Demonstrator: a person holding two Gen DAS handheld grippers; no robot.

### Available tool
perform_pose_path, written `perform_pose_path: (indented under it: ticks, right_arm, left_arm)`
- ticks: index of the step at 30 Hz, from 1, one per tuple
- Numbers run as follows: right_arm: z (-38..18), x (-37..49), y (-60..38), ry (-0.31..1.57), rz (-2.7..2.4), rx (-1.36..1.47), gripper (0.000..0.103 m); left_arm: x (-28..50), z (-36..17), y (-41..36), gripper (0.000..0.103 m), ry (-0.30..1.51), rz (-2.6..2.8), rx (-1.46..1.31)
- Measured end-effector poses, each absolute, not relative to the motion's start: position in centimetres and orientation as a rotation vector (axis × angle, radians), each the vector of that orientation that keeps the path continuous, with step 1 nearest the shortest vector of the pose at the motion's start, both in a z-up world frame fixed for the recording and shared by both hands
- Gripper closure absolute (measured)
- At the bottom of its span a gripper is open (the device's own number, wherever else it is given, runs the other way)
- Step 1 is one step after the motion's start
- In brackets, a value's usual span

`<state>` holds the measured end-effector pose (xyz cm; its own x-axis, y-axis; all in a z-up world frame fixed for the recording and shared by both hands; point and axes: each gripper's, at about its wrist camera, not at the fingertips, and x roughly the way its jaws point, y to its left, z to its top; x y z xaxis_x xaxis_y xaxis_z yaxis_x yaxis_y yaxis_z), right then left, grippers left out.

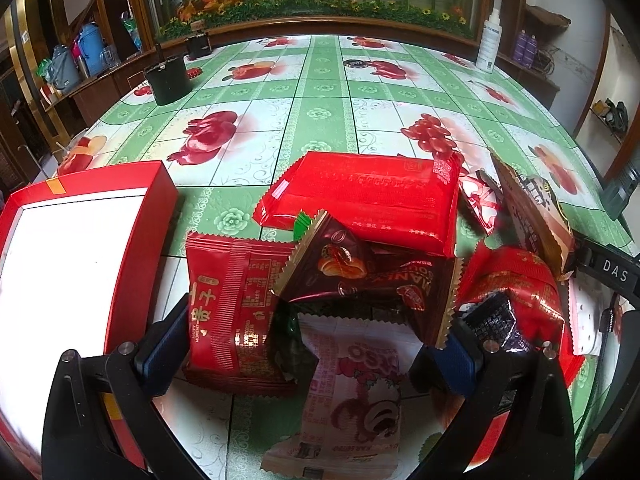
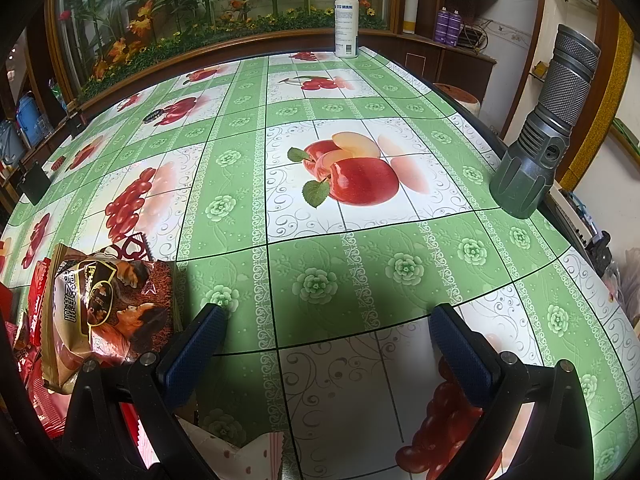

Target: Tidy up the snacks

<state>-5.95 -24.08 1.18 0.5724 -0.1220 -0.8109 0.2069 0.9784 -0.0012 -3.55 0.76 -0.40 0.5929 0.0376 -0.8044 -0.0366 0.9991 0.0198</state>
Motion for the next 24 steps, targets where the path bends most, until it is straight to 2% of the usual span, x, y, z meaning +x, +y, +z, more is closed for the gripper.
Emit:
perform_pose_path:
  ticks: [24]
  right_arm:
    - [1.18,-5.97,-24.14,0.942,-0.193,0.097,0.0]
  left_arm:
    - [-3.59,-0.38,0.93,0.0,0.942,0.034,-0.022]
